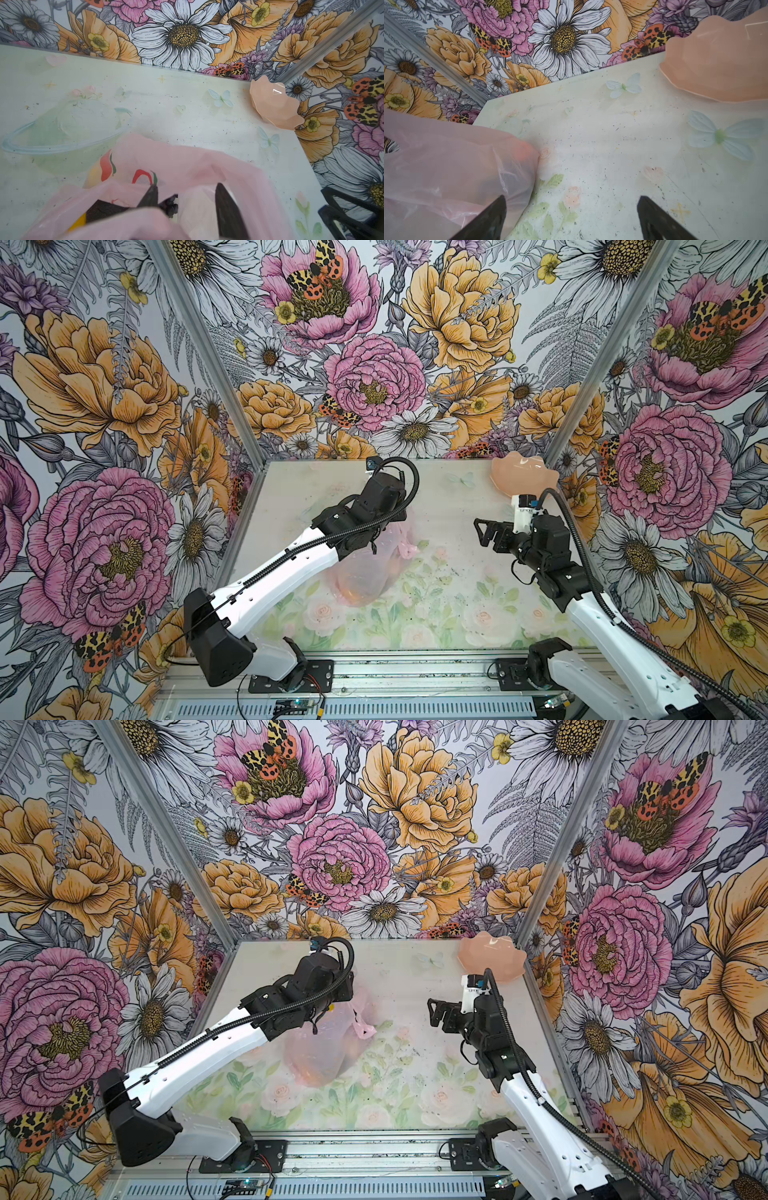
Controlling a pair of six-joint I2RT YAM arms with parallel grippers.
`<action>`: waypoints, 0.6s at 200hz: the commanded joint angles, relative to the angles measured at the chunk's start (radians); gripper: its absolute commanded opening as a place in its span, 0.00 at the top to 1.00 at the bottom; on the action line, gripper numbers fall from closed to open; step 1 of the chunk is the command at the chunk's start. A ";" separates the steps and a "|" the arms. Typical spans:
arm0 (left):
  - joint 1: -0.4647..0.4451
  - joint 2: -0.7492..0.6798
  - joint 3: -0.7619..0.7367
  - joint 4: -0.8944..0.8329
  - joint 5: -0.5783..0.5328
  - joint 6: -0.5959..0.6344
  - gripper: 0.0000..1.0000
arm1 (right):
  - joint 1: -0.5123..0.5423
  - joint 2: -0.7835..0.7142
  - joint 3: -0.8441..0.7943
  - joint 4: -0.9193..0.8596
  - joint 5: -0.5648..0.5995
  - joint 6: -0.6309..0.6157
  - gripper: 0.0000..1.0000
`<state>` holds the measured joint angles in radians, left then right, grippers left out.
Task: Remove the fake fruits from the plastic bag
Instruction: 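Reach the left gripper to the pink bag's handle while the right gripper approaches, then grasp the bag's other handle with the right gripper, spreading the opening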
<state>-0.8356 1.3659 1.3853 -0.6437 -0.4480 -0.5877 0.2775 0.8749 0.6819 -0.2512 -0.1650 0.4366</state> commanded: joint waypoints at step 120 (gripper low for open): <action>-0.098 -0.271 -0.264 0.172 -0.026 -0.015 0.09 | 0.442 0.312 0.299 0.089 0.007 -0.406 0.10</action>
<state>-0.9283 1.1336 1.1534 -0.5098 -0.4595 -0.5964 0.7067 1.1645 0.9237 -0.2138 -0.1211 0.0681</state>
